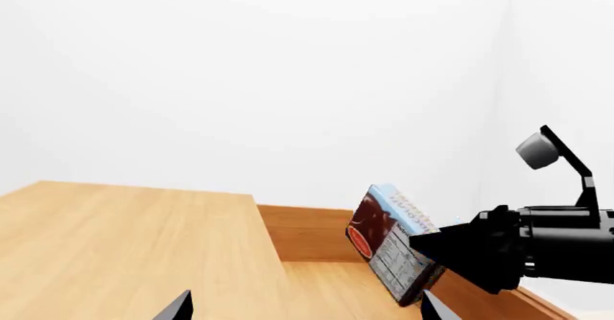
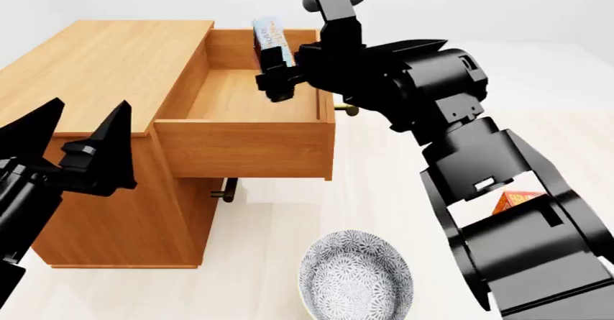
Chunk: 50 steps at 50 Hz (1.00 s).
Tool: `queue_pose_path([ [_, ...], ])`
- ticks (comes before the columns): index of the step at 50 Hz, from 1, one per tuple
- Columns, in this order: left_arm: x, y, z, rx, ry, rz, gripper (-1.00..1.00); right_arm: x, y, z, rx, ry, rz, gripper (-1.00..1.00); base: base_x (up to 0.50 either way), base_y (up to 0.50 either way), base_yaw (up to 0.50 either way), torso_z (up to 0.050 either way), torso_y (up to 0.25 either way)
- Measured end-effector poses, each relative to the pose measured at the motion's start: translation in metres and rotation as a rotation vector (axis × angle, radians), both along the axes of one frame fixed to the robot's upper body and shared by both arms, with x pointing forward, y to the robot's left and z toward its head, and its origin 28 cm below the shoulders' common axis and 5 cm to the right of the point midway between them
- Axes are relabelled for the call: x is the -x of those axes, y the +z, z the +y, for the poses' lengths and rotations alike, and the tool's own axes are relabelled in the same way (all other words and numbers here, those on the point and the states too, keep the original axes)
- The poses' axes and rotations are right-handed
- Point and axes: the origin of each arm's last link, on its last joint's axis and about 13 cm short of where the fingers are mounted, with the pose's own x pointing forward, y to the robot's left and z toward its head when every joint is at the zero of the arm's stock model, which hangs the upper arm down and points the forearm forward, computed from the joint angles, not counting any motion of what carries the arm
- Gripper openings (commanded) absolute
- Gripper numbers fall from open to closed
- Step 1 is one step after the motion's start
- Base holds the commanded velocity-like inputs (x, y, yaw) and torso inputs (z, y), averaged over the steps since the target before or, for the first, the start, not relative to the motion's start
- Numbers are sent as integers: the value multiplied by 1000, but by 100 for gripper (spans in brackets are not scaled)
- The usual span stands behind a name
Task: Put the chocolate pudding in the top drawer of the cabinet and close it.
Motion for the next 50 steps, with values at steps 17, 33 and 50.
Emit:
queue_pose_path([
  [17, -4, -3, -1, 2, -3, 1, 100, 4, 8, -4, 1, -30, -30, 100, 0, 0, 0, 0, 0],
  [33, 6, 2, -1, 4, -8, 1, 100, 17, 28, -11, -21, -77, -186, 100, 0, 0, 0, 0, 0],
  [50, 4, 3, -8, -6, -25, -5, 100, 49, 32, -40, -6, -233, -346, 100, 0, 0, 0, 0, 0],
])
